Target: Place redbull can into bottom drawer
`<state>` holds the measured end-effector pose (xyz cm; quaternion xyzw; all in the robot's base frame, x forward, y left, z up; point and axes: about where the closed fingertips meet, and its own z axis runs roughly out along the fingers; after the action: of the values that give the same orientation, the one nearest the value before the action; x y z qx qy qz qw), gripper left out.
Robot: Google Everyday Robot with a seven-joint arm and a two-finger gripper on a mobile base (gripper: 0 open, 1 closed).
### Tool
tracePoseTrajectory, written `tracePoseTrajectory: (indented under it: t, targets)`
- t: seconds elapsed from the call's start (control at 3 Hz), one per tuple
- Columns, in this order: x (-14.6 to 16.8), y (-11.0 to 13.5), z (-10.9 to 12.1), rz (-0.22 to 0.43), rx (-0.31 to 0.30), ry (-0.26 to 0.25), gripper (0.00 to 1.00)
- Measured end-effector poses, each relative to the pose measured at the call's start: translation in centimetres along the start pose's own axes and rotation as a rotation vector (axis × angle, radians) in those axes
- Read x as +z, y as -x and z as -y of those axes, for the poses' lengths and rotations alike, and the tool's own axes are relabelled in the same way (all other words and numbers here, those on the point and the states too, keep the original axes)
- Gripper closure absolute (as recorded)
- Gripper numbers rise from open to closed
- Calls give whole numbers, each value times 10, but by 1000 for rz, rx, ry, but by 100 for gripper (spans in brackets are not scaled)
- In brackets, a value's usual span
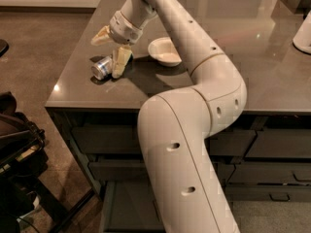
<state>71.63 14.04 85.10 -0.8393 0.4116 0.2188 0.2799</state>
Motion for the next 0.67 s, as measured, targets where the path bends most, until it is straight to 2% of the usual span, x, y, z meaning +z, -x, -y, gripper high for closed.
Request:
tracePoseTrajectory:
  t: [0.67]
  targets:
    - [0, 0, 0, 0, 0, 0, 65]
